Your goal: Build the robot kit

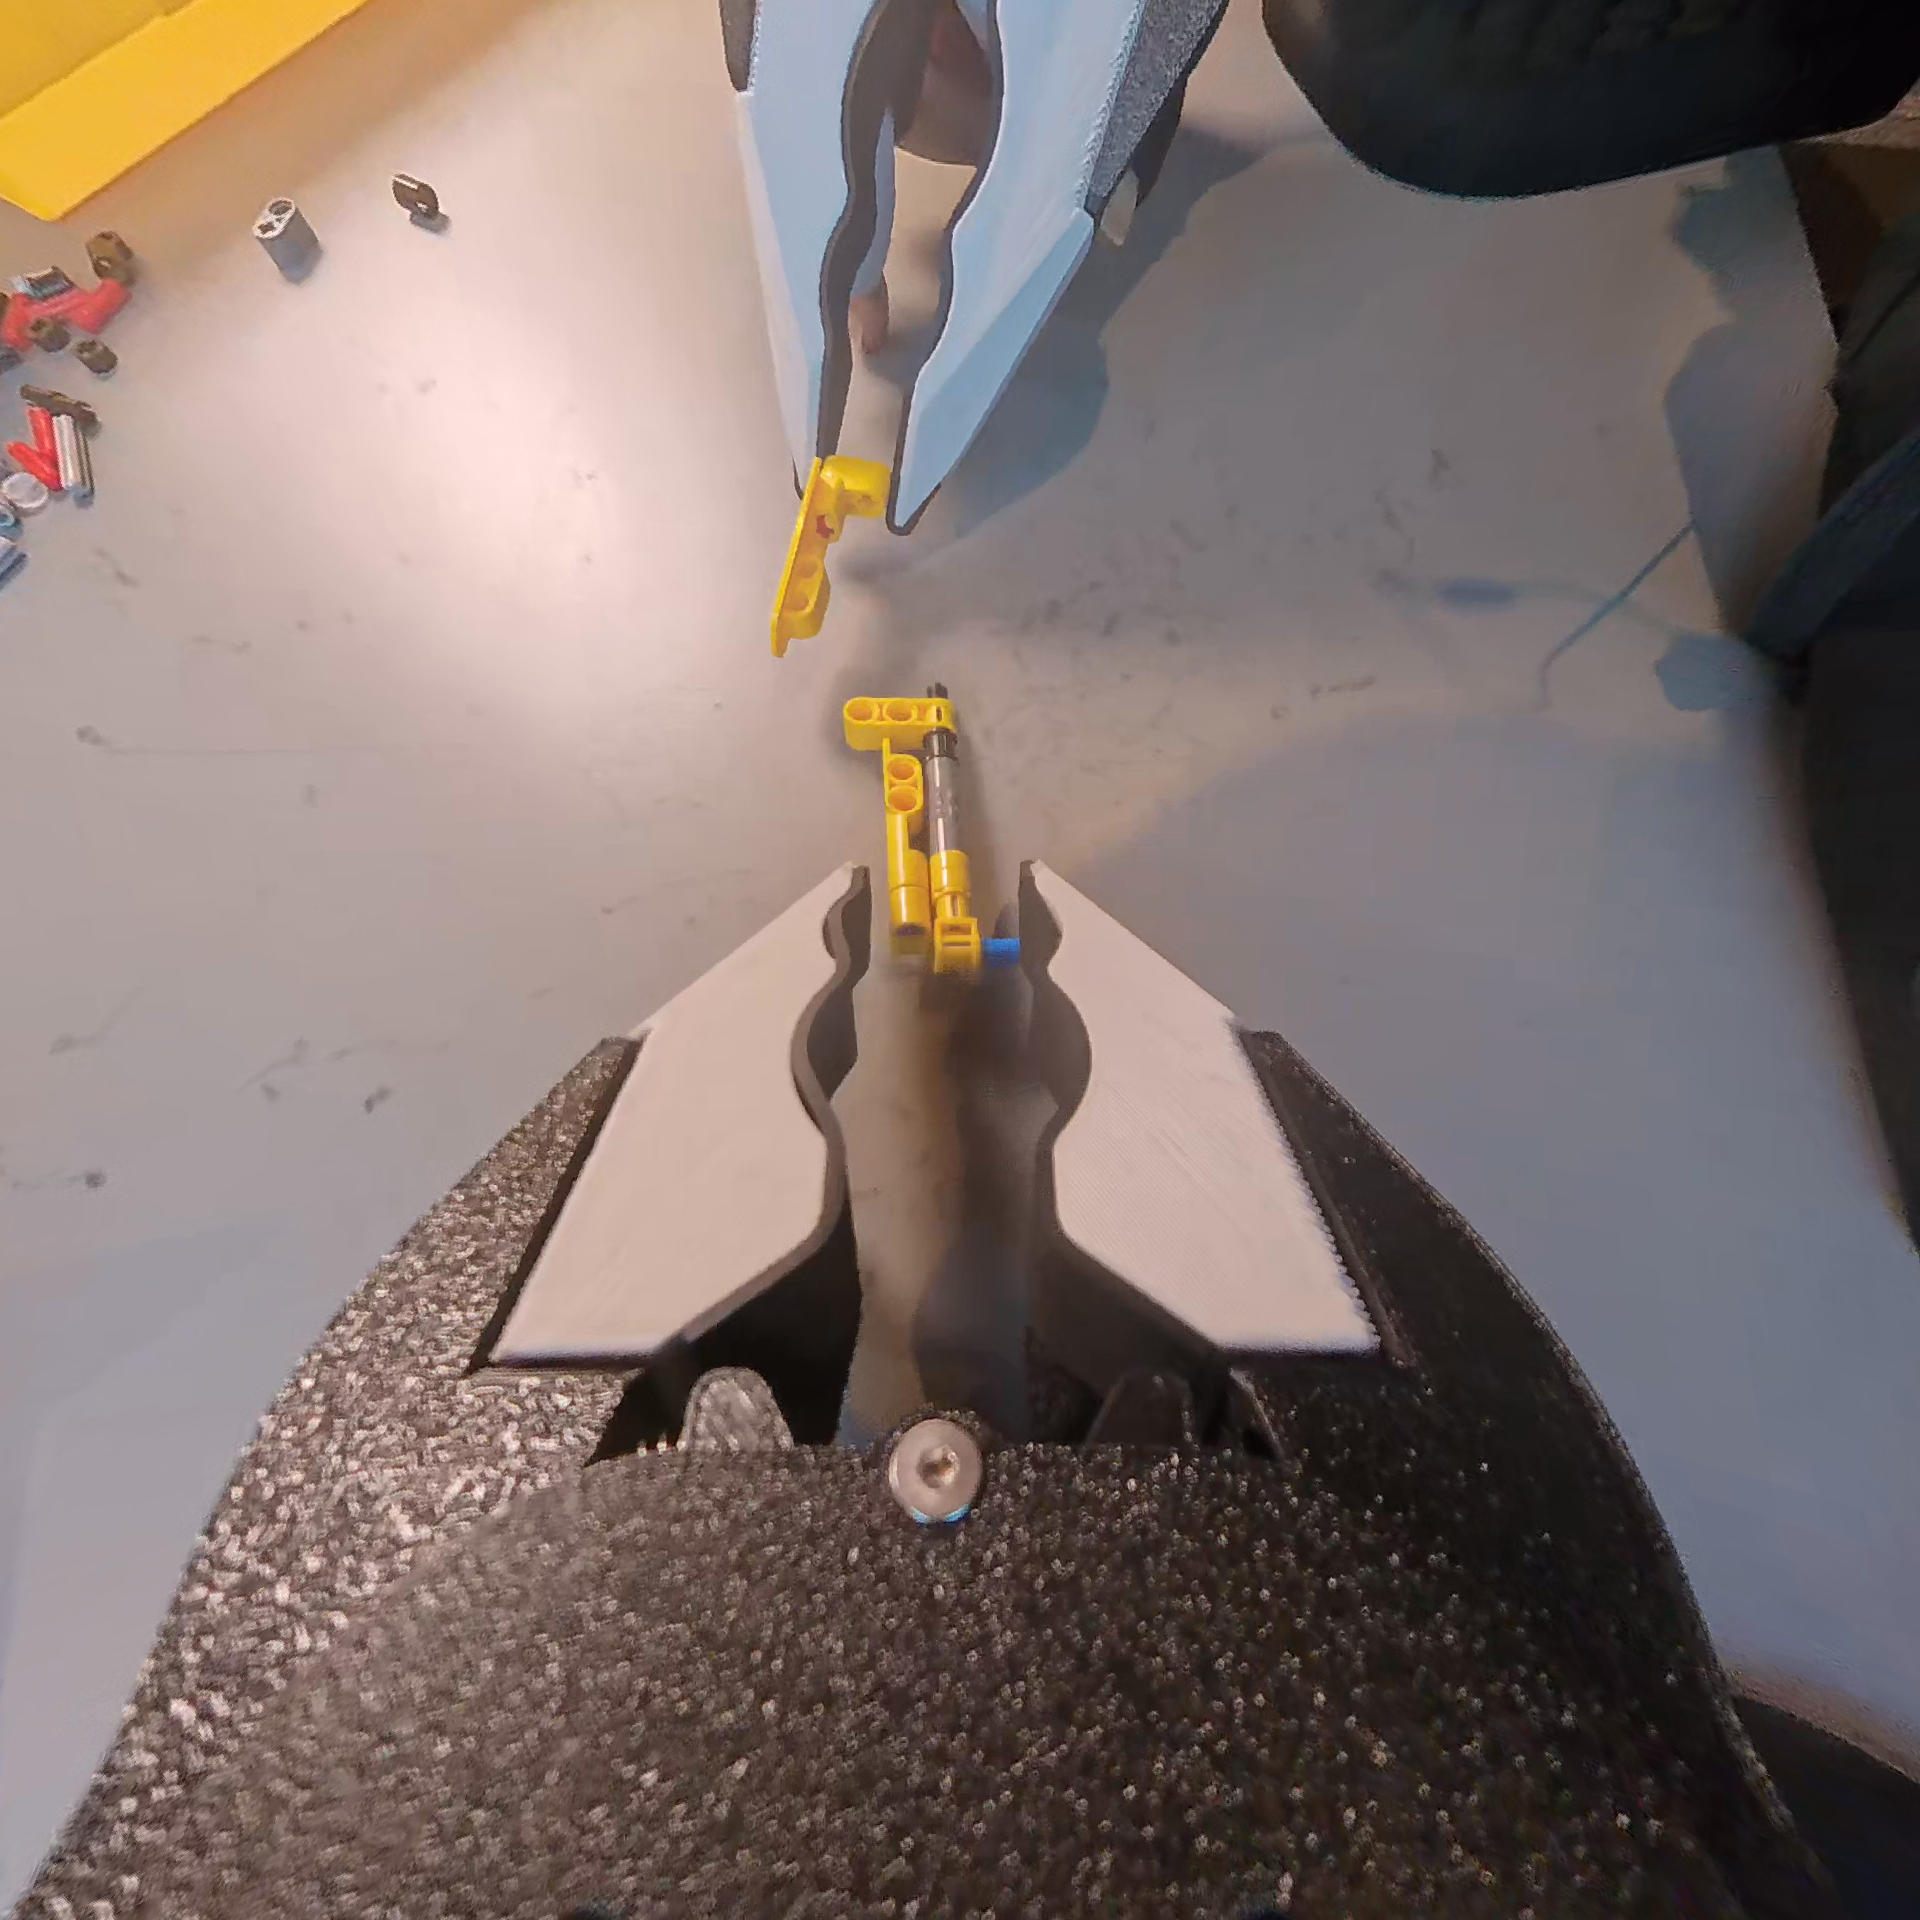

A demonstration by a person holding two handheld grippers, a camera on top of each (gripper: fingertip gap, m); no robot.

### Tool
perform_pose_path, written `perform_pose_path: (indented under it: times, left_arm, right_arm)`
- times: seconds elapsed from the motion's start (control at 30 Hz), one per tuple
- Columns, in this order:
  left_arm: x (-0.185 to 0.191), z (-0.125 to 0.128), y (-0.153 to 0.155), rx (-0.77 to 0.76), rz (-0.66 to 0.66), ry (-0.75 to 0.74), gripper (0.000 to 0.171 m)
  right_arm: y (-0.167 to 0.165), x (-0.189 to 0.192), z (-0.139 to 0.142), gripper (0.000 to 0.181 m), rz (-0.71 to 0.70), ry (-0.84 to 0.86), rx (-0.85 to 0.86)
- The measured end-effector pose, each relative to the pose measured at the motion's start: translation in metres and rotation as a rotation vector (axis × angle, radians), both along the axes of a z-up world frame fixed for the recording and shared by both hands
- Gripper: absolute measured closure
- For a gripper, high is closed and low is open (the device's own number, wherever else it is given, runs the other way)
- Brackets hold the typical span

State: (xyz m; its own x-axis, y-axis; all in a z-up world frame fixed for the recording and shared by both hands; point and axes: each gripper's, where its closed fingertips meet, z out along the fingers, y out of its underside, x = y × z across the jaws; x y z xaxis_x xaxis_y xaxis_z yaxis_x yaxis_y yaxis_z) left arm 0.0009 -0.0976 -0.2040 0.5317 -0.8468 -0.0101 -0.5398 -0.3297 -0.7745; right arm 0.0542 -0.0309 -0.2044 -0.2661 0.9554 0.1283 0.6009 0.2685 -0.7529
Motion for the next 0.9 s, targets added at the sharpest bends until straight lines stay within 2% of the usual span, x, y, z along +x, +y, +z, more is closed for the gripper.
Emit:
perform_pose_path:
  times: [0.2, 0.3, 0.63, 0.9]
  left_arm:
    - [-0.001, -0.001, -0.001, -0.036, 0.009, -0.014, 0.143]
    - [-0.004, -0.008, 0.001, -0.055, 0.03, 0.018, 0.149]
    - [-0.011, -0.009, 0.009, 0.066, 0.041, 0.122, 0.153]
    - [-0.013, -0.009, 0.01, 0.032, 0.058, 0.084, 0.153]
  right_arm:
    - [0.0, 0.001, 0.0, 0.166, -0.001, 0.002, 0.003]
    - [0.0, 0.001, 0.0, 0.166, 0.0, 0.002, 0.004]
    - [0.0, 0.001, 0.0, 0.166, -0.008, 0.007, 0.003]
    - [0.003, 0.002, 0.0, 0.166, -0.013, 0.003, -0.004]
